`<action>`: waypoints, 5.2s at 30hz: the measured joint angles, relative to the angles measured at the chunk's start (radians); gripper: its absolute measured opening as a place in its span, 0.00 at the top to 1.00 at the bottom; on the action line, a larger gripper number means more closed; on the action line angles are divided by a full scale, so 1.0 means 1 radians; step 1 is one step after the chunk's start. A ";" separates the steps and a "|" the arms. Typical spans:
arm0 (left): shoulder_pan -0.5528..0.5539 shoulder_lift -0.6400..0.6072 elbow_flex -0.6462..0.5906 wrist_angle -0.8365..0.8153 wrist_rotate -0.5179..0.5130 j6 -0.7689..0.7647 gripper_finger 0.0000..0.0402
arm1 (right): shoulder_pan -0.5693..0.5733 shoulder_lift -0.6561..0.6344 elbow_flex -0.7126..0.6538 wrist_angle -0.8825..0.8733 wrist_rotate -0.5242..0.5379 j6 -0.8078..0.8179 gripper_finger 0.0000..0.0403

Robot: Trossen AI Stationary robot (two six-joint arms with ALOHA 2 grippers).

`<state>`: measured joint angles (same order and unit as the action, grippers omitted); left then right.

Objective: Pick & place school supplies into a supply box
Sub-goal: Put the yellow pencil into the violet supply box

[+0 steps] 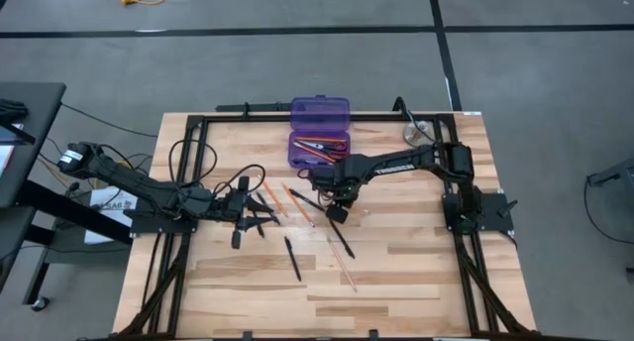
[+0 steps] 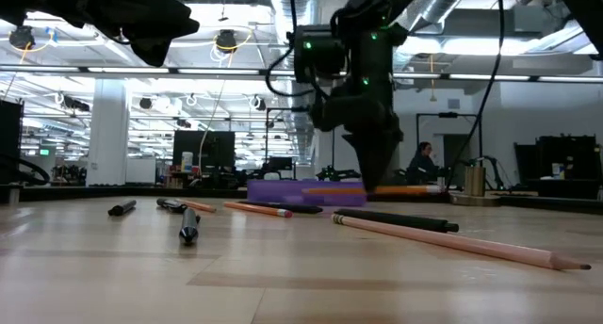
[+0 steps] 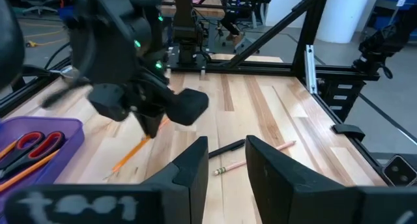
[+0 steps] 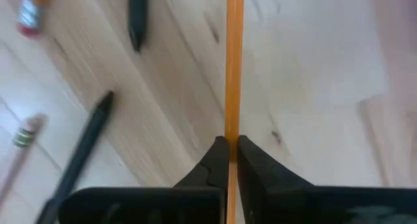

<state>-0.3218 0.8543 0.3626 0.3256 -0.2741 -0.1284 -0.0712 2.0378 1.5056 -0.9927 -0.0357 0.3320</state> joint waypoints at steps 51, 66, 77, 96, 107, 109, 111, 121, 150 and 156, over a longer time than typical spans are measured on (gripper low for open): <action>0.000 0.000 0.000 0.001 -0.001 0.037 0.77 | -0.359 0.195 0.433 -0.009 0.006 -0.333 0.99; 0.000 0.000 0.000 0.001 -0.002 0.037 0.77 | -0.331 0.171 0.442 -0.052 0.094 -0.377 1.00; 0.000 0.000 0.000 -0.007 -0.001 0.040 0.77 | -0.286 -0.061 0.448 -0.256 0.132 -0.328 1.00; 0.001 0.001 0.088 -0.226 -0.032 0.094 0.77 | 0.086 -0.650 -0.538 0.310 0.312 0.112 1.00; 0.053 0.161 0.443 -0.855 -0.089 0.082 0.77 | 0.362 -0.692 -0.796 0.665 0.812 0.402 1.00; 0.083 0.219 0.505 -0.949 -0.080 0.088 0.77 | 0.406 -0.692 -0.826 0.744 0.883 0.420 1.00; 0.122 0.279 0.562 -1.041 -0.050 0.111 0.77 | 0.448 -0.692 -0.845 0.789 0.922 0.420 1.00; 0.278 0.593 0.769 -1.272 0.008 0.411 0.77 | 0.577 -0.680 -0.897 0.875 0.968 0.421 1.00; 0.577 0.751 0.745 -1.210 0.272 0.786 0.77 | 0.634 -0.529 -0.898 0.866 0.950 0.533 1.00; 0.599 0.750 0.722 -1.157 0.320 0.806 0.77 | 0.634 -0.529 -0.898 0.866 0.950 0.533 1.00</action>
<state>0.2776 1.6047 1.0849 -0.8318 0.0463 0.6774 0.5625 1.5089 0.6075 -0.1265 0.9145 0.8654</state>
